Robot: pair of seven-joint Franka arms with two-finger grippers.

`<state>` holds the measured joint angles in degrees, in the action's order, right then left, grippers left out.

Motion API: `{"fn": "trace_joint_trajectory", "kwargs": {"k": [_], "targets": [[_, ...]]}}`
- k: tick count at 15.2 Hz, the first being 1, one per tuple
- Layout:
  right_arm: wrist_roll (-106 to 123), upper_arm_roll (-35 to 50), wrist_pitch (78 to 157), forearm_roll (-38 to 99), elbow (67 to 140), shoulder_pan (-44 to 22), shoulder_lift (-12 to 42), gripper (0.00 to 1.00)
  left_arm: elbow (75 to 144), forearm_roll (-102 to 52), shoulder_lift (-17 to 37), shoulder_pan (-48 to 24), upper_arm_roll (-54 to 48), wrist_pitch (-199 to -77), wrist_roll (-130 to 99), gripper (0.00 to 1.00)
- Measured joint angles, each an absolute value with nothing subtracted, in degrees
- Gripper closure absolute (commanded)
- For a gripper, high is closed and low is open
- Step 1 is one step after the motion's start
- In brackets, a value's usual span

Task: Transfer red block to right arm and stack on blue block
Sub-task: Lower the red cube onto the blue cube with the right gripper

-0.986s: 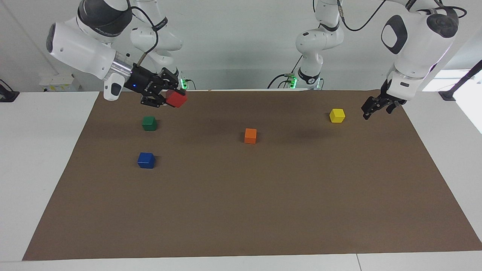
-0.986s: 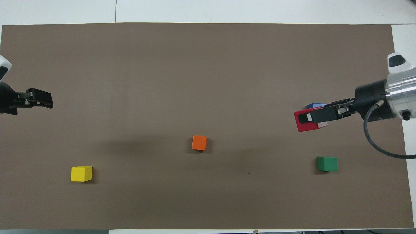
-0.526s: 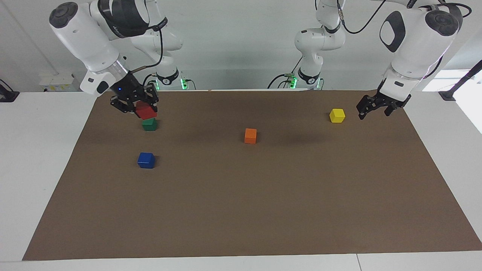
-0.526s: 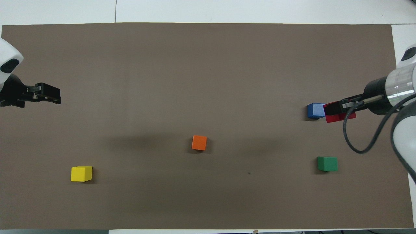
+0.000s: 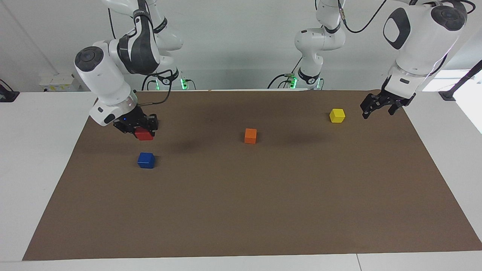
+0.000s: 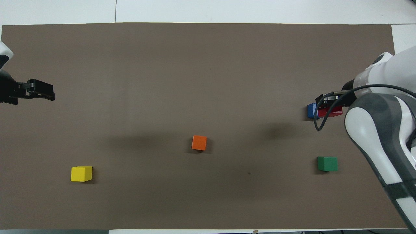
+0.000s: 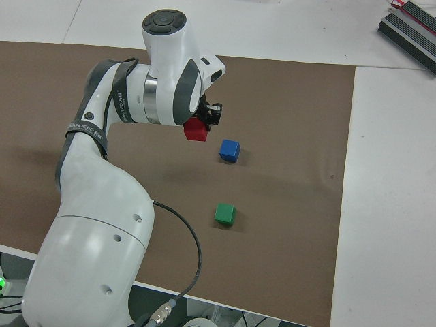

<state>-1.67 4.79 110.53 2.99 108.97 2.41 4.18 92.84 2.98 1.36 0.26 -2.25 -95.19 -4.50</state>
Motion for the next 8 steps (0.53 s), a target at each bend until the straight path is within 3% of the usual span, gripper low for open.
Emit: {"fn": "trace_joint_trajectory", "kwargs": {"k": [8], "targets": [[-4.02, 4.70, 123.09, -1.41, 116.35, 2.71, 7.33, 1.00, 90.40, 0.52, 2.03, 0.23, -2.26, -93.58, -3.80, 0.00]]}}
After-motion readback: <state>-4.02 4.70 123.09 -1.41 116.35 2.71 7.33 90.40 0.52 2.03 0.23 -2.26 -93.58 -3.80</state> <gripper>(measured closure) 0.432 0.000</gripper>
